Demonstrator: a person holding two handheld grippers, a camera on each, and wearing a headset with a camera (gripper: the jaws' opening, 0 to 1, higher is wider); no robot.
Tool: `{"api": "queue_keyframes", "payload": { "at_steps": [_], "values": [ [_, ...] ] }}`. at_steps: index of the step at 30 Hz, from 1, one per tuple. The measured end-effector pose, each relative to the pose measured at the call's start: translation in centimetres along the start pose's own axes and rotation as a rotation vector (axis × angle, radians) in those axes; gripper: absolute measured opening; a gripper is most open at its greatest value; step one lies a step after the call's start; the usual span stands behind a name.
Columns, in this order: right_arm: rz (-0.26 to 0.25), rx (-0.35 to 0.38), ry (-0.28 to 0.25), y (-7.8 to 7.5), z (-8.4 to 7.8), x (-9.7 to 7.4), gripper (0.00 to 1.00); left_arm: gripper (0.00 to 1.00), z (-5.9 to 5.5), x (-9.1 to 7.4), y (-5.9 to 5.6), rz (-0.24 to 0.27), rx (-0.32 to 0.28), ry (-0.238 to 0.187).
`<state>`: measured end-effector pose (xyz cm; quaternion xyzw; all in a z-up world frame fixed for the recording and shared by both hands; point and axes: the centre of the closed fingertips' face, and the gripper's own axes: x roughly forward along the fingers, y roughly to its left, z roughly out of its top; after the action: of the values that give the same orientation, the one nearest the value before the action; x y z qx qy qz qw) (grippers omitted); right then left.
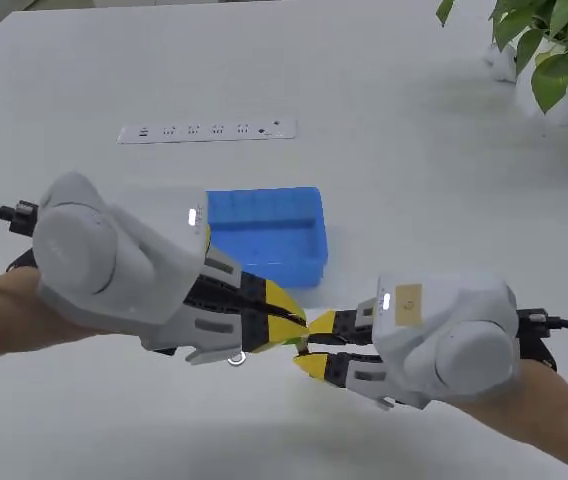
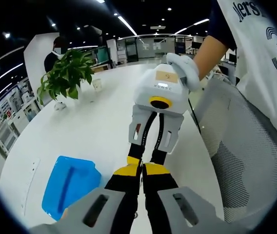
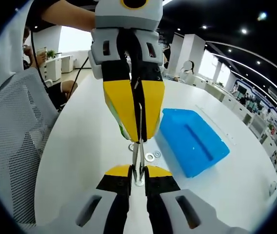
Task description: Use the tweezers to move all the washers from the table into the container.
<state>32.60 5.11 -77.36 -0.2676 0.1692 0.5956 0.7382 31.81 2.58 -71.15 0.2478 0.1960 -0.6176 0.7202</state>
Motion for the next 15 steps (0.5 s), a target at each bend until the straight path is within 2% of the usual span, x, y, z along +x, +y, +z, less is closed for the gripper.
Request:
{"api": "queue_keyframes", "payload": {
  "at_steps": [15],
  "values": [
    [0.012,0.042,0.0,-0.05,-0.6,0.48,0.11,0.05,-0.46,0.52,0.16,-0.011,-0.017,0.016]
  ]
}}
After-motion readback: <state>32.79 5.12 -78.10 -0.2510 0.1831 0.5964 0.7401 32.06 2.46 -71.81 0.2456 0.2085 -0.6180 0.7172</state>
